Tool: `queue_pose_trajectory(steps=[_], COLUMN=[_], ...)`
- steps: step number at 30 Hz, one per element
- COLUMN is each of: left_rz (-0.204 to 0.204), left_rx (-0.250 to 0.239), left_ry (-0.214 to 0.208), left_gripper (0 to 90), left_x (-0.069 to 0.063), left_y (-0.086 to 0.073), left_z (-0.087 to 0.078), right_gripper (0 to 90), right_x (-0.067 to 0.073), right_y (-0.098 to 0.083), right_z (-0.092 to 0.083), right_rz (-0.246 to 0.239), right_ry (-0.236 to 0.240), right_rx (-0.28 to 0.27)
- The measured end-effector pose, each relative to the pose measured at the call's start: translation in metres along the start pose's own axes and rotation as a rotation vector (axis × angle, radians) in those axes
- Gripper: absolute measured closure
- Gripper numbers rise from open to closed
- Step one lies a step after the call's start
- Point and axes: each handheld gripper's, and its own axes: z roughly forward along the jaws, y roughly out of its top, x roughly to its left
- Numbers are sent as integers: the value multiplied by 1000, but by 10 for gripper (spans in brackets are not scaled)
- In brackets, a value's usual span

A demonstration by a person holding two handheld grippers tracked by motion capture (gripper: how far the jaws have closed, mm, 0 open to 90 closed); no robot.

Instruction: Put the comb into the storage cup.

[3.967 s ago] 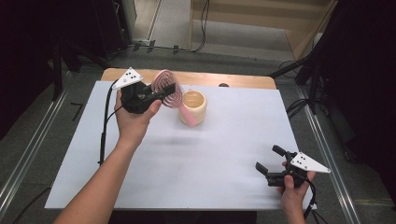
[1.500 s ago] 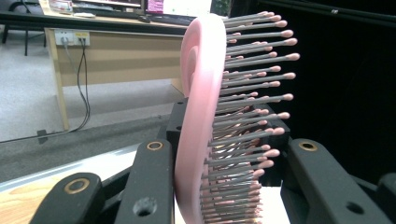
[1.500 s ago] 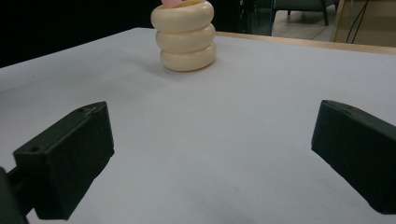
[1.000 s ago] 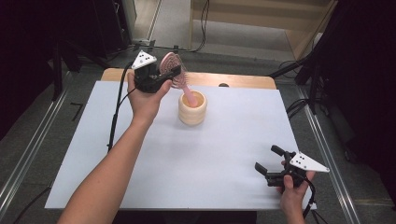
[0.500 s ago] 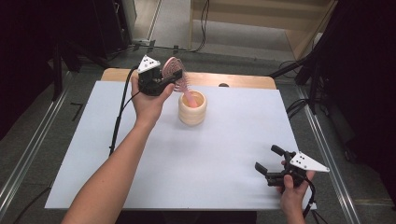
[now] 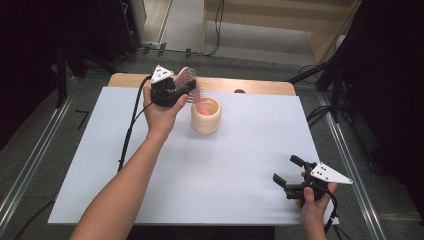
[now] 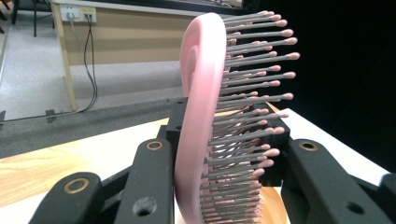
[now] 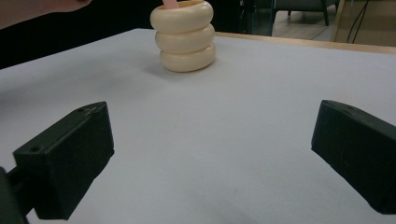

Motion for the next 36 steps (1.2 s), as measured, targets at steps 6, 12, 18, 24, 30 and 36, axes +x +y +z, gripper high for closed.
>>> queue_pose_trajectory(steps=[6, 12, 18, 24, 30, 36], left_rz=[-9, -13, -25, -69, -70, -31], left_rx=[11, 27, 32, 43, 93, 96], left_ry=[1, 8, 10, -23, -10, 5], left_gripper=[649, 648, 646, 632, 444, 126], left_x=[-1, -1, 0, 5, 9, 5], left_y=[-5, -13, -20, -21, -24, -27], left_z=[4, 8, 11, 12, 11, 5], right_gripper=[0, 0, 0, 0, 0, 0], right_x=[0, 0, 0, -1, 0, 0], right_y=[0, 0, 0, 0, 0, 0], right_z=[0, 0, 0, 1, 1, 1], right_rz=[1, 1, 2, 1, -1, -1], right_ry=[-1, -1, 1, 0, -2, -1], right_rx=[0, 1, 1, 2, 1, 1])
